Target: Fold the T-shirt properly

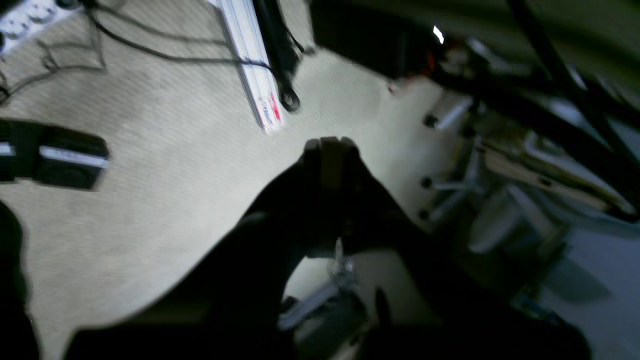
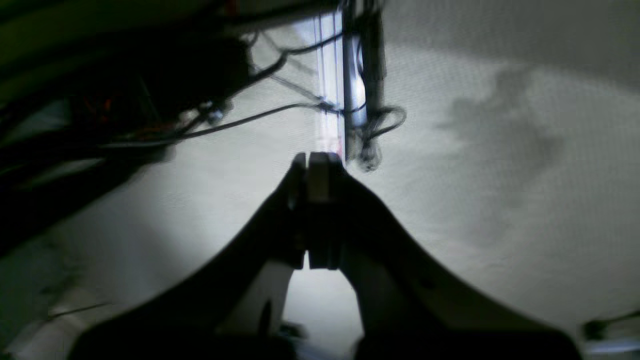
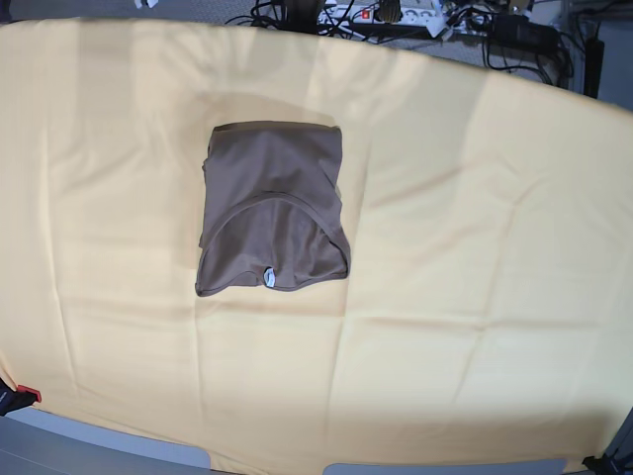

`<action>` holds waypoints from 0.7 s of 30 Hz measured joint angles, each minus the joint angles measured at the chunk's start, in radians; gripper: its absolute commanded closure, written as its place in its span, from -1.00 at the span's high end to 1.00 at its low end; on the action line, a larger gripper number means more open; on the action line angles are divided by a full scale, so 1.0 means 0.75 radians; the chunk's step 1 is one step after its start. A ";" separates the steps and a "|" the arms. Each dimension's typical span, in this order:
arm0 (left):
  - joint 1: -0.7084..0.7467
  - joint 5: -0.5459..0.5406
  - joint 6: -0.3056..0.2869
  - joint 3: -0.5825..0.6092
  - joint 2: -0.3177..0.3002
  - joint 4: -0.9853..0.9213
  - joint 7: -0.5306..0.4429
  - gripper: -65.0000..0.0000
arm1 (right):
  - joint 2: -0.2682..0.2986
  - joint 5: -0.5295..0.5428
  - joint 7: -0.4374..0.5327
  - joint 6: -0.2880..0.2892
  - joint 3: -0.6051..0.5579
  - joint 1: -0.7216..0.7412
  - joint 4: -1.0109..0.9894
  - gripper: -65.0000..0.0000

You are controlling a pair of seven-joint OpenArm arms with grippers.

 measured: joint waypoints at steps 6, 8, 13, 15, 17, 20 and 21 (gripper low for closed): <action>-0.106 0.324 0.063 0.092 0.023 -0.179 -0.524 -1.00 | -0.012 -0.237 0.214 -0.225 -0.100 0.102 -0.131 -1.00; -0.138 0.398 0.213 0.124 0.034 -0.246 -0.696 -1.00 | -0.026 -0.297 0.259 -0.260 -0.129 0.149 -0.165 -1.00; -0.239 0.436 0.446 0.279 0.091 -0.480 -0.905 -1.00 | -0.061 -0.355 0.303 -0.359 -0.198 0.242 -0.258 -1.00; -0.277 0.422 0.481 0.347 0.144 -0.570 -0.939 -1.00 | -0.078 -0.385 0.308 -0.371 -0.227 0.259 -0.297 -1.00; -0.300 0.372 0.541 0.382 0.205 -0.632 -0.947 -1.00 | -0.102 -0.419 0.335 -0.380 -0.254 0.260 -0.314 -1.00; -0.303 0.322 0.548 0.386 0.235 -0.648 -0.950 -1.00 | -0.125 -0.416 0.333 -0.377 -0.287 0.262 -0.314 -1.00; -0.301 0.317 0.548 0.385 0.233 -0.649 -0.950 -1.00 | -0.126 -0.409 0.334 -0.379 -0.292 0.263 -0.314 -1.00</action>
